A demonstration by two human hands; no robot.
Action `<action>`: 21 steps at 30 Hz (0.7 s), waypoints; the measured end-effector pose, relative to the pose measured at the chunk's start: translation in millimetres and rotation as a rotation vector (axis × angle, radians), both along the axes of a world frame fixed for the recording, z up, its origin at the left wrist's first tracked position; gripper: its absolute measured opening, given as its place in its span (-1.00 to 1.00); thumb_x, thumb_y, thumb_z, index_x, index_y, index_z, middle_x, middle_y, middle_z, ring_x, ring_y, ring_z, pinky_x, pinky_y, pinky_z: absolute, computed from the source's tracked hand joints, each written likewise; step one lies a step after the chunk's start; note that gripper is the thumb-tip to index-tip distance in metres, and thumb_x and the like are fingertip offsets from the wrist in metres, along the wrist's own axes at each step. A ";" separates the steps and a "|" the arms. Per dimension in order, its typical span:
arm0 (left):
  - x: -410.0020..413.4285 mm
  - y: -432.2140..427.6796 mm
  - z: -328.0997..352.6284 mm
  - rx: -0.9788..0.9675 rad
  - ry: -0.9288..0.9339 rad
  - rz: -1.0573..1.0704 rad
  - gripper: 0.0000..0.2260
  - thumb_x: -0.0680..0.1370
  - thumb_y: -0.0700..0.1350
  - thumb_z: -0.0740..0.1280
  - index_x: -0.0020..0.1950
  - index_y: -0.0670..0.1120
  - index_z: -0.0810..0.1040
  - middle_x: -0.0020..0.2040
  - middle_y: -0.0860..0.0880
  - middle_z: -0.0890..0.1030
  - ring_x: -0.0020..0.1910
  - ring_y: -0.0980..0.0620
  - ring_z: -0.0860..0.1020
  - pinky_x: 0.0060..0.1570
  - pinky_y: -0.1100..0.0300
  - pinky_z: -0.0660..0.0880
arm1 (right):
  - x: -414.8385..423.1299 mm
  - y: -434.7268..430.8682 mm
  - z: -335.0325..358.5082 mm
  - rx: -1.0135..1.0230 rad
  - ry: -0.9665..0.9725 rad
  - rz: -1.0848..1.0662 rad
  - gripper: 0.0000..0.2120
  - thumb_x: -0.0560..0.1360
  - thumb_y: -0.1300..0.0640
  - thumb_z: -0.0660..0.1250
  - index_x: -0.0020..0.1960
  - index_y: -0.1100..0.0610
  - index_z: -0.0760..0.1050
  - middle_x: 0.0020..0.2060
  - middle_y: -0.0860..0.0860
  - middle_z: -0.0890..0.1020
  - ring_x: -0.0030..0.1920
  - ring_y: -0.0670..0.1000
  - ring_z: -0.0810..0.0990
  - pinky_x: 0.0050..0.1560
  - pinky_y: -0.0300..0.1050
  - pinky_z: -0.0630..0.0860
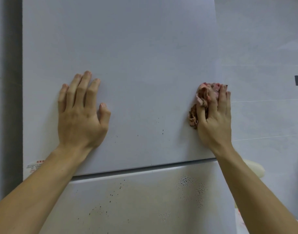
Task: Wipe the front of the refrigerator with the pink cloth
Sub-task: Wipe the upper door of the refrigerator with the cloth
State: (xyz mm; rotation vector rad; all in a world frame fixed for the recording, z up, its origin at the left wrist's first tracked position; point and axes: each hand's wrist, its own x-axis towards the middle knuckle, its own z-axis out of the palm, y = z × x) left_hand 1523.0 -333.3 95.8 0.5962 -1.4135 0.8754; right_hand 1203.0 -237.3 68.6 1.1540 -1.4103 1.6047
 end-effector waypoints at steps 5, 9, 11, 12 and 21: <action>9.0 4.5 -3.6 0.015 0.059 -0.002 -0.46 0.60 -0.01 0.19 0.58 -0.14 0.32 0.61 -0.20 0.29 0.60 -0.23 0.22 0.61 -0.12 -0.06 | 15.5 -4.0 -74.1 -0.037 0.104 -0.020 -0.36 0.69 -0.05 0.13 0.69 -0.24 -0.06 0.72 0.06 -0.08 0.71 0.09 -0.14 0.69 0.16 -0.06; 24.3 1.9 -13.7 0.019 0.038 0.015 -0.48 0.61 -0.01 0.18 0.54 -0.17 0.36 0.59 -0.21 0.33 0.59 -0.24 0.23 0.60 -0.10 0.00 | 35.3 -10.0 -111.6 0.009 0.130 -0.050 -0.37 0.67 -0.08 0.10 0.70 -0.10 0.04 0.71 0.09 -0.05 0.71 0.12 -0.13 0.67 0.25 -0.03; 28.1 2.3 -10.6 0.021 0.004 0.026 -0.49 0.61 0.00 0.19 0.53 -0.17 0.37 0.59 -0.22 0.34 0.58 -0.24 0.25 0.58 -0.13 0.04 | 30.8 -11.0 -88.1 0.016 0.154 -0.079 -0.37 0.67 -0.12 0.08 0.70 -0.04 0.06 0.71 0.12 -0.02 0.71 0.15 -0.11 0.67 0.24 -0.03; 30.1 2.8 -8.0 0.019 -0.008 0.032 -0.50 0.61 0.00 0.19 0.52 -0.17 0.38 0.58 -0.22 0.35 0.57 -0.25 0.26 0.57 -0.15 0.06 | 28.9 -10.6 -69.2 0.016 0.145 -0.086 -0.37 0.67 -0.14 0.07 0.70 -0.05 0.07 0.71 0.13 0.00 0.71 0.15 -0.10 0.67 0.22 -0.04; 33.4 -0.5 -2.0 -0.007 -0.024 0.004 -0.55 0.60 -0.04 0.20 0.46 -0.18 0.42 0.52 -0.23 0.40 0.50 -0.28 0.31 0.55 -0.22 0.16 | 7.5 6.8 -10.1 0.062 0.001 -0.092 -0.41 0.70 -0.24 0.04 0.69 -0.20 0.02 0.72 0.00 -0.12 0.70 0.07 -0.21 0.67 0.13 -0.27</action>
